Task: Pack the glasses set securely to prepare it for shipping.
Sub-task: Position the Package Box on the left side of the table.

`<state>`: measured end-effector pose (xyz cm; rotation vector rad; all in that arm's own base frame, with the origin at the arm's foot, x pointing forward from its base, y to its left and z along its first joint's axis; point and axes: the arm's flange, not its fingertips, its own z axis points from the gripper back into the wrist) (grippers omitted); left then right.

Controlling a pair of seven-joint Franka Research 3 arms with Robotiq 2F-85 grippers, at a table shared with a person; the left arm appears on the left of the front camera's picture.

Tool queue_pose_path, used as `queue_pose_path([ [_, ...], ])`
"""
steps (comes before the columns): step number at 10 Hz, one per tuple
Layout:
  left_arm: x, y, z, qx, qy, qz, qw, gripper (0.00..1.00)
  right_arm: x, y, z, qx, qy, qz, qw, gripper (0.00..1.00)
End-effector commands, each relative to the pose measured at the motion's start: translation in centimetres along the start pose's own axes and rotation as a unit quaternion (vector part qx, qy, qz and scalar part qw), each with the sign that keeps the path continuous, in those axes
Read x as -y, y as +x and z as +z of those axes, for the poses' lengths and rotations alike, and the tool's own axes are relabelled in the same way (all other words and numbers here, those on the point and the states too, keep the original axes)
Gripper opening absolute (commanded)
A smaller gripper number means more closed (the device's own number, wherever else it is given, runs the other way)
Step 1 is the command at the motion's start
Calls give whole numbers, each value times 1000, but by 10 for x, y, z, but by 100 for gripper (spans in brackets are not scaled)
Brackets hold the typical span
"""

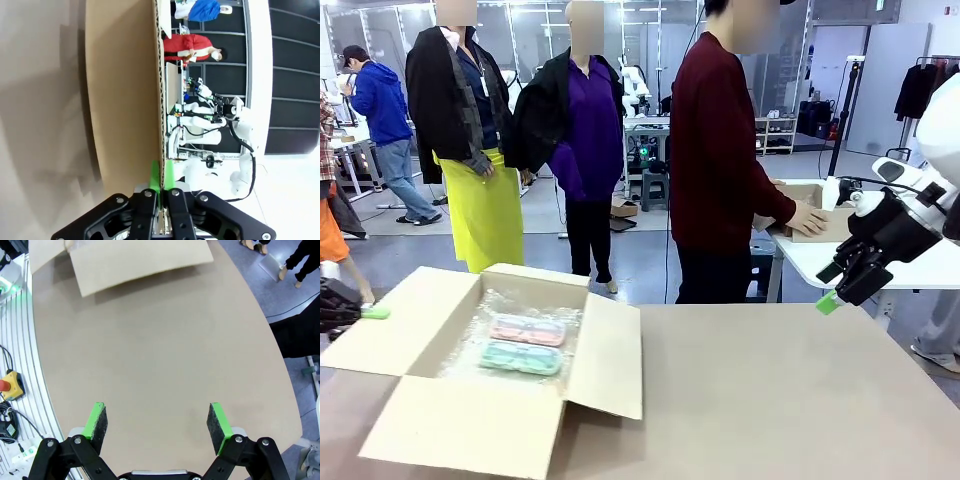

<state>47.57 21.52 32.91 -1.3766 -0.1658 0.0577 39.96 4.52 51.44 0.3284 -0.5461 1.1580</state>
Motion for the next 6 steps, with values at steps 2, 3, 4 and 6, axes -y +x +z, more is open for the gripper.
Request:
queue_pose_path([
  [2,-15,12,49,17,0,-4,1000,0,0,2,2,-3,2,3,1000,100],
  [3,-24,14,66,7,16,1,1000,0,0,2,2,-3,2,3,1000,100],
  [4,-32,18,81,20,16,8,1000,0,0,2,2,-3,2,3,1000,100],
  [6,-46,21,103,15,0,11,1000,0,0,2,2,-3,2,3,1000,100],
])
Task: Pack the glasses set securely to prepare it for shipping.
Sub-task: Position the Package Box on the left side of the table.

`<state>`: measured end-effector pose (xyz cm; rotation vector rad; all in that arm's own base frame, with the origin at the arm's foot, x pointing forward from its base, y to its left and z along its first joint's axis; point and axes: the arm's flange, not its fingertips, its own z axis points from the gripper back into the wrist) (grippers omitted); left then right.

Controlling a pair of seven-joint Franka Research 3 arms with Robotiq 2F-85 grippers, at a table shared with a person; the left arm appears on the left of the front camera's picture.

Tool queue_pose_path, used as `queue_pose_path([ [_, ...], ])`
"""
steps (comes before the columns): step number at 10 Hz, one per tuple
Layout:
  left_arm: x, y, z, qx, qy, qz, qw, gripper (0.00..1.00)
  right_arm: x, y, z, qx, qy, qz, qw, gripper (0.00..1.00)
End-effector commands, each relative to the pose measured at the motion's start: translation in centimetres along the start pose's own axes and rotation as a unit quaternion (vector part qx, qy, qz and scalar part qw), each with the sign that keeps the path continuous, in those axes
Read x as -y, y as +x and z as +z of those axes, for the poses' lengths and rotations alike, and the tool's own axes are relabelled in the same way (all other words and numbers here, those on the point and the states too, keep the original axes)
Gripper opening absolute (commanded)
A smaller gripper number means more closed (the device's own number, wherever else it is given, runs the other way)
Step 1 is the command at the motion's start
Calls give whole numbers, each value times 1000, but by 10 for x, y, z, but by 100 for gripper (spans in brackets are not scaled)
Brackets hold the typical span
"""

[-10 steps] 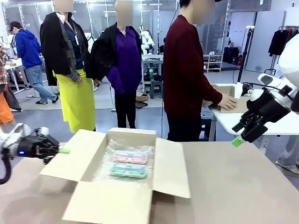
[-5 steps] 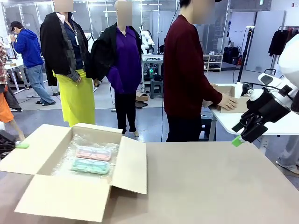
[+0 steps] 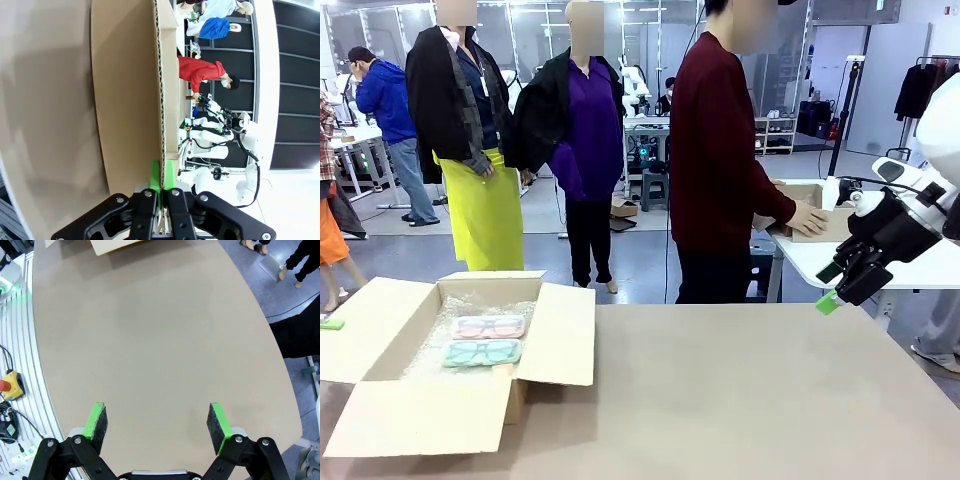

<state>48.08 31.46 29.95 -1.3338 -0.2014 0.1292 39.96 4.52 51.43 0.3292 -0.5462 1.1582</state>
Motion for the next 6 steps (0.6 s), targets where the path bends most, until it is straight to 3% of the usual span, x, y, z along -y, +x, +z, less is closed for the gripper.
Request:
queue_pose_path([
  [1,1,5,16,-27,-22,-4,999,0,0,2,2,-4,2,2,1000,100],
  [4,3,7,13,-17,-11,-5,1000,0,0,2,2,-4,2,2,1000,100],
  [5,4,7,14,-10,-15,-7,1000,26,0,2,2,-4,2,2,1000,100],
  [6,9,2,15,-16,-8,-14,1000,41,0,2,2,-4,2,2,1000,100],
])
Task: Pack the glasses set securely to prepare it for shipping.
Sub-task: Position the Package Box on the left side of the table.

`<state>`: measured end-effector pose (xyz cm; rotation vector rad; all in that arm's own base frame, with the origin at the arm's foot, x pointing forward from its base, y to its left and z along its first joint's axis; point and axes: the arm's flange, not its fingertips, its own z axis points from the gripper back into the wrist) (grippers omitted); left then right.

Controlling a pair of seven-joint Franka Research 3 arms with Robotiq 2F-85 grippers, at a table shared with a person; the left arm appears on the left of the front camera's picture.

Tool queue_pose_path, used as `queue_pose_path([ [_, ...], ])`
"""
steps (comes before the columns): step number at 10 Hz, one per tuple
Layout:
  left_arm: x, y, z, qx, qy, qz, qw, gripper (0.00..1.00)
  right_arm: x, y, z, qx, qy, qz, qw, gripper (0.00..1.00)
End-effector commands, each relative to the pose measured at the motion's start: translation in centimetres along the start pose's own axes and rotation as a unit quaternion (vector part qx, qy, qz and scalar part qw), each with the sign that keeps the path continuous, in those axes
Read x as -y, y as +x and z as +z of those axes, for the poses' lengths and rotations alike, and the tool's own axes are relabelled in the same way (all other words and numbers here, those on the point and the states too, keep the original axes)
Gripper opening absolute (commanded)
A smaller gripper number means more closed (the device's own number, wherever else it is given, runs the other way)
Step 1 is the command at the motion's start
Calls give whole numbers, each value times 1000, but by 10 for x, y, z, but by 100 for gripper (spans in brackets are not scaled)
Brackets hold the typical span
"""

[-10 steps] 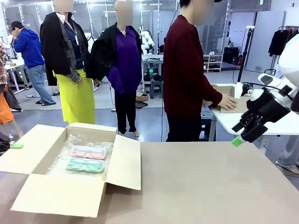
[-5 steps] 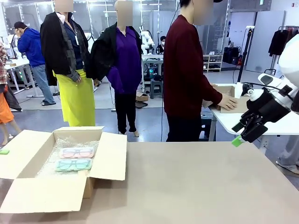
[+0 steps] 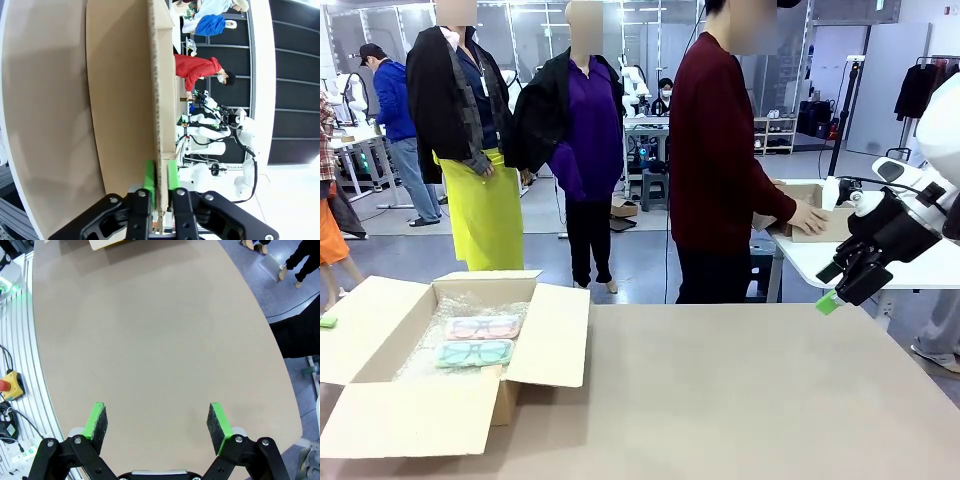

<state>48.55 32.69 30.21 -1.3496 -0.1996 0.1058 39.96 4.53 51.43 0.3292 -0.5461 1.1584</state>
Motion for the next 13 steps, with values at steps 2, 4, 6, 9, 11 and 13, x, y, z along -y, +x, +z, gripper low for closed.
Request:
queue_pose_path([
  [2,22,-16,6,2,15,-17,1000,78,0,2,2,-3,2,2,1000,100],
  [4,31,-22,4,9,36,-26,999,100,0,2,2,-3,2,2,1000,100],
  [6,45,-32,-1,12,49,-44,998,85,0,2,2,-3,2,2,1000,100],
  [9,74,-60,5,30,62,-93,993,100,0,2,2,-3,2,2,1000,100],
  [11,107,-87,-7,14,64,-166,984,100,0,2,2,-3,2,2,1000,100],
  [13,145,-121,-48,-25,86,-248,964,100,0,2,2,-3,2,2,1000,100],
])
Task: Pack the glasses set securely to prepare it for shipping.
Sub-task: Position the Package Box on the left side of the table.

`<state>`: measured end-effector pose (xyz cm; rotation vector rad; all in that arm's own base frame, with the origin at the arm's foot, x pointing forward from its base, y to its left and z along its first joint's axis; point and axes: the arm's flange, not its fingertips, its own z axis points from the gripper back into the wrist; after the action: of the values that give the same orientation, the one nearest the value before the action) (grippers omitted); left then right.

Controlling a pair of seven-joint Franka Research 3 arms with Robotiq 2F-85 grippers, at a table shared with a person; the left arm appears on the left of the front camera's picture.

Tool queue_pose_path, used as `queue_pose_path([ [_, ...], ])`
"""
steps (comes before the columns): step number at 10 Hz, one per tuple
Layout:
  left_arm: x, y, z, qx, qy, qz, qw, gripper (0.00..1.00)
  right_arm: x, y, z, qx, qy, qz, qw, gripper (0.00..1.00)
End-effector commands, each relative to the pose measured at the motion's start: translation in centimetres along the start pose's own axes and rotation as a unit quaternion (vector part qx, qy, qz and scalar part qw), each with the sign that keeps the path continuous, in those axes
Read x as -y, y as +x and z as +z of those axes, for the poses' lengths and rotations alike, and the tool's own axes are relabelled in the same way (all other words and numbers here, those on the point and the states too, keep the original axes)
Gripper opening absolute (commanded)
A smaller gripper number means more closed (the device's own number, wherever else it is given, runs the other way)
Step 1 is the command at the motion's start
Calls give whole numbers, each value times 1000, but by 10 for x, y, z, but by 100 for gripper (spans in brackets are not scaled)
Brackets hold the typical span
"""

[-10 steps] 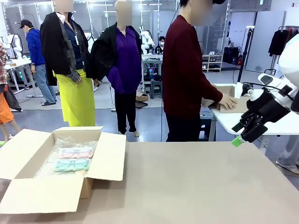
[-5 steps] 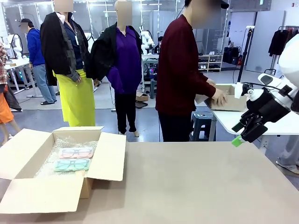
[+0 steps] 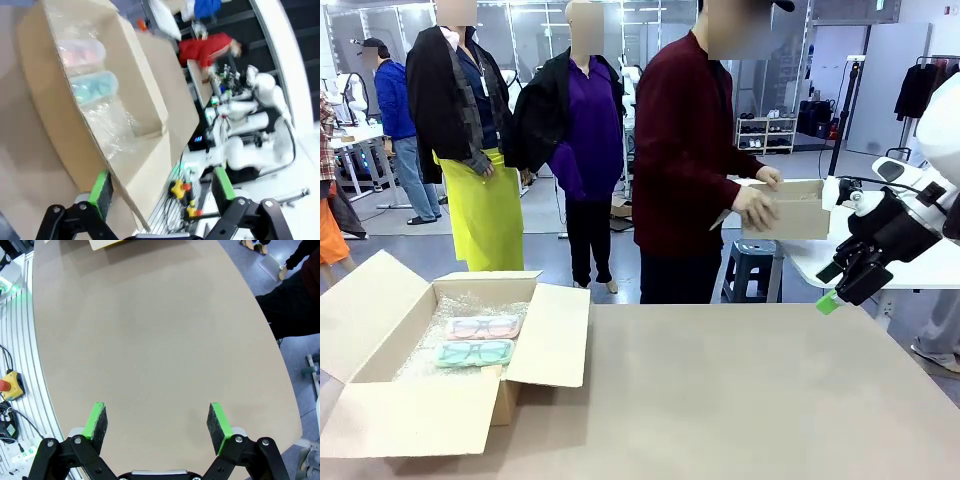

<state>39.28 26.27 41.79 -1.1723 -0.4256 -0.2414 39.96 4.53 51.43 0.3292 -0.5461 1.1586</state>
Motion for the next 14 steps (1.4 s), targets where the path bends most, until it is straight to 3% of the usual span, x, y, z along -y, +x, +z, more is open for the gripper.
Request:
queue_pose_path([
  [1,54,-20,-43,-3,67,-112,991,100,0,2,2,-3,2,2,1000,100],
  [2,85,-22,-58,-12,67,-163,984,100,0,2,2,-3,2,2,1000,100],
  [4,135,-26,-85,-17,129,-245,961,100,0,2,2,-3,2,2,1000,100],
  [5,164,-30,-83,16,140,-274,951,100,0,2,2,-3,2,2,1000,100],
  [6,188,-36,-75,21,95,-290,952,100,0,2,2,-3,2,2,1000,100],
  [10,210,-52,-121,-63,154,-329,930,100,0,2,2,-3,2,2,1000,100],
  [12,216,-48,-140,-96,185,-331,920,100,0,2,2,-3,2,2,1000,100],
  [14,224,-33,-167,-131,242,-337,900,100,0,2,2,-3,2,2,1000,100],
])
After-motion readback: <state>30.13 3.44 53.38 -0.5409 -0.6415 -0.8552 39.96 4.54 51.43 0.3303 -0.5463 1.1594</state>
